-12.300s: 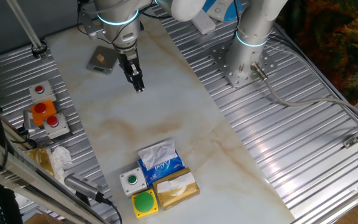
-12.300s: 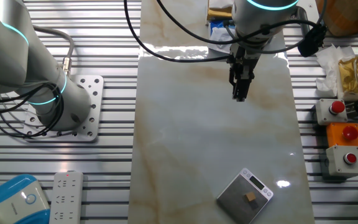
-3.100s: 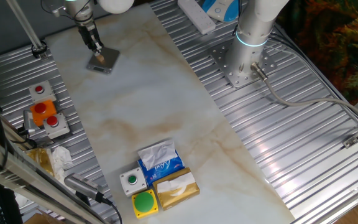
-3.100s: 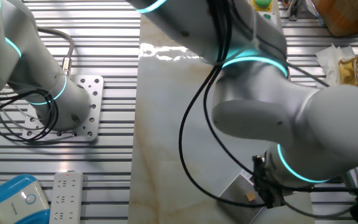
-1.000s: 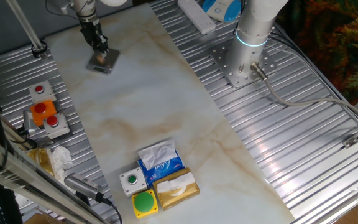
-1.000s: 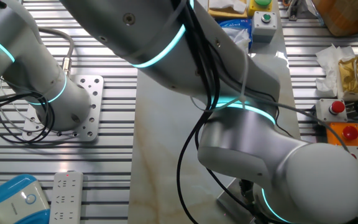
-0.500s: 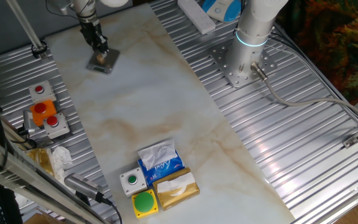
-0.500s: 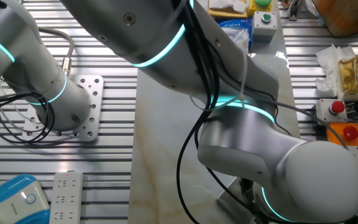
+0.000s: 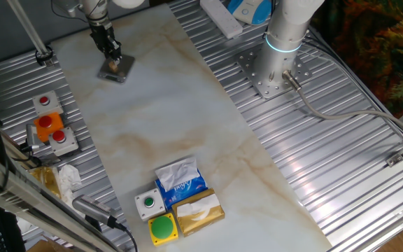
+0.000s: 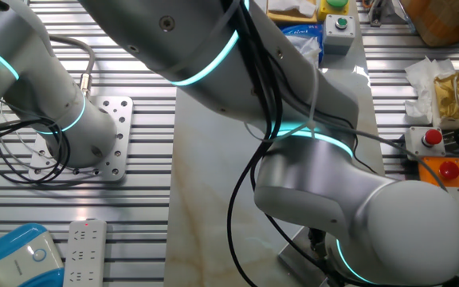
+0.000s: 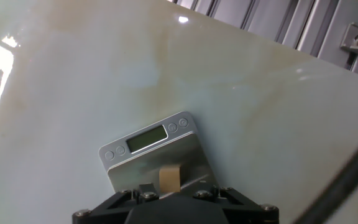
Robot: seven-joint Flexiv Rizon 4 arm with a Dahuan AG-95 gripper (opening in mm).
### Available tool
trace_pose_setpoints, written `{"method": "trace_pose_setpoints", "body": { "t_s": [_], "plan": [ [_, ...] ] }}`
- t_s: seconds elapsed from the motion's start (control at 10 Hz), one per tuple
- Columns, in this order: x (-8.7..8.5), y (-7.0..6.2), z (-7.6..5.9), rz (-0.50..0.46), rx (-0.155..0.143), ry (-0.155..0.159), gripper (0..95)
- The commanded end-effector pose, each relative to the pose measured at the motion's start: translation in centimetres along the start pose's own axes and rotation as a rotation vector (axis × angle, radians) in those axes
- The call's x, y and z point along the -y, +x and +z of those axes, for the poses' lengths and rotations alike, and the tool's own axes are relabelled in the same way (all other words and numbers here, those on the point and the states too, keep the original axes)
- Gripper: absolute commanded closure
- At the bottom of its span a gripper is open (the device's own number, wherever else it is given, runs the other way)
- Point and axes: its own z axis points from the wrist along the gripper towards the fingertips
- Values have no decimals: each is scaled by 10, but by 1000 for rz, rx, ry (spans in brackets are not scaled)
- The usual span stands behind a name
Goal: Remove the object from the scale
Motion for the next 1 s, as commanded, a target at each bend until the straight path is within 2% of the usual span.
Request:
{"method": "trace_pose_setpoints", "body": {
  "t_s": [0.1,1.0],
  "plan": [
    [0,0,0,-2,-1,0,570],
    [0,-2,-1,15,15,-4,570]
  ]
}}
